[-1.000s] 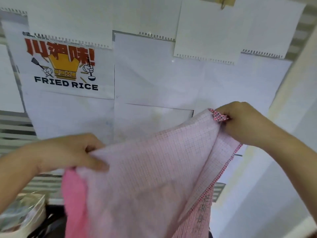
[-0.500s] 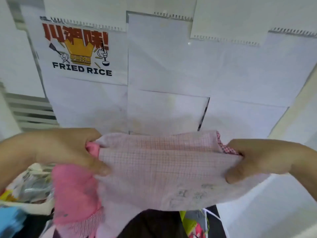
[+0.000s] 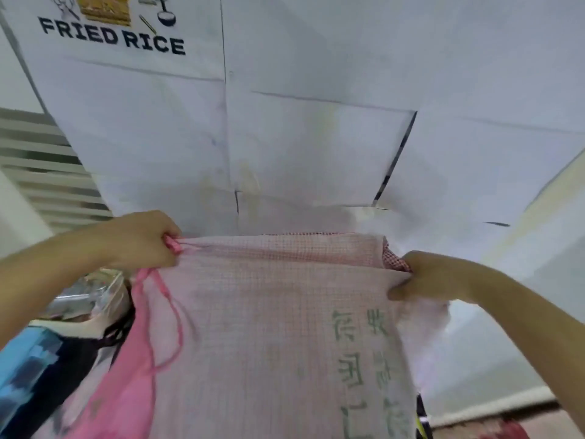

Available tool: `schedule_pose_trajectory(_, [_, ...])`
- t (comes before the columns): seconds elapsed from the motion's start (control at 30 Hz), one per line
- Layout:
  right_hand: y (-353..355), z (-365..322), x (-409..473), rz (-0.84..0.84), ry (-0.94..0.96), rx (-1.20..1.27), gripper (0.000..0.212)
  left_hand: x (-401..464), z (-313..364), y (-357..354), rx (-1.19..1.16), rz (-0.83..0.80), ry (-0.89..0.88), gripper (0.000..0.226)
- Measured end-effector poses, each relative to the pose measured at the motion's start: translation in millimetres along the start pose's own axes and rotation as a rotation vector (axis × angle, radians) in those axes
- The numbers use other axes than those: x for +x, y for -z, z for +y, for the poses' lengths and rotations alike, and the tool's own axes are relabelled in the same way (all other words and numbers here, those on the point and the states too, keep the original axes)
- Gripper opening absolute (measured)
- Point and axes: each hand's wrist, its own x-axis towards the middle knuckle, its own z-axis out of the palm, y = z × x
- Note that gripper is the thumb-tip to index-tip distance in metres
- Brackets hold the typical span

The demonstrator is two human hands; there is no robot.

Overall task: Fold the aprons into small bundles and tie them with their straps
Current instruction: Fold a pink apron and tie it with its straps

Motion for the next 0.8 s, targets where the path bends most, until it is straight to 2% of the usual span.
schedule_pose_trajectory(0.03, [-12.1, 4.6, 18.2, 0.046, -0.015, -0.006, 0.019, 13.7, -0.8, -18.6, 0.048, 0.068, 0.034, 0.019])
schedule_pose_trajectory(0.1, [-35.5, 18.7, 58.8, 0.116, -0.075, -0.034, 0.021, 42.5, -12.3, -53.8, 0.078, 0.164, 0.081, 0.016])
schedule_pose_trajectory(0.17, [-53.2, 30.7, 89.7, 0.114, -0.13, -0.046, 0.022, 66.8, -23.4, -86.1, 0.085, 0.186, 0.143, 0.014])
schedule_pose_trajectory(0.23, [-65.7, 42.1, 112.6, 0.115, -0.177, -0.024, 0.022, 85.6, -31.3, -109.0, 0.065, 0.205, 0.173, 0.021])
schedule_pose_trajectory(0.37, [-80.4, 67.5, 145.7, 0.187, -0.301, 0.138, 0.024, 109.6, -39.1, -132.9, -0.078, 0.258, 0.275, 0.023])
schedule_pose_trajectory(0.47, [-91.1, 84.4, 164.8, 0.246, -0.349, 0.196, 0.016, 130.1, -35.9, -145.1, -0.474, 0.199, 0.384, 0.024])
schedule_pose_trajectory(0.53, [-101.9, 90.5, 172.5, 0.37, -0.353, 0.149, 0.017, 137.3, -29.0, -154.9, -0.721, 0.154, 0.427, 0.021])
schedule_pose_trajectory(0.6, [-119.1, 87.3, 170.5, 0.577, -0.381, 0.008, 0.034, 136.3, -22.5, -172.5, -0.733, 0.126, 0.361, 0.011])
schedule_pose_trajectory(0.67, [-149.4, 73.8, 157.1, 0.724, -0.336, -0.244, 0.058, 122.1, -9.2, -195.8, -0.619, 0.042, 0.23, 0.008])
schedule_pose_trajectory(0.73, [-196.3, 50.0, 139.2, 0.718, -0.163, -0.315, 0.07, 105.2, 5.9, -226.8, -0.544, -0.064, 0.136, 0.012])
schedule_pose_trajectory(0.8, [-251.1, 22.5, 120.7, 0.508, -0.033, -0.208, 0.067, 89.0, 19.1, -261.4, -0.584, -0.188, 0.131, 0.019])
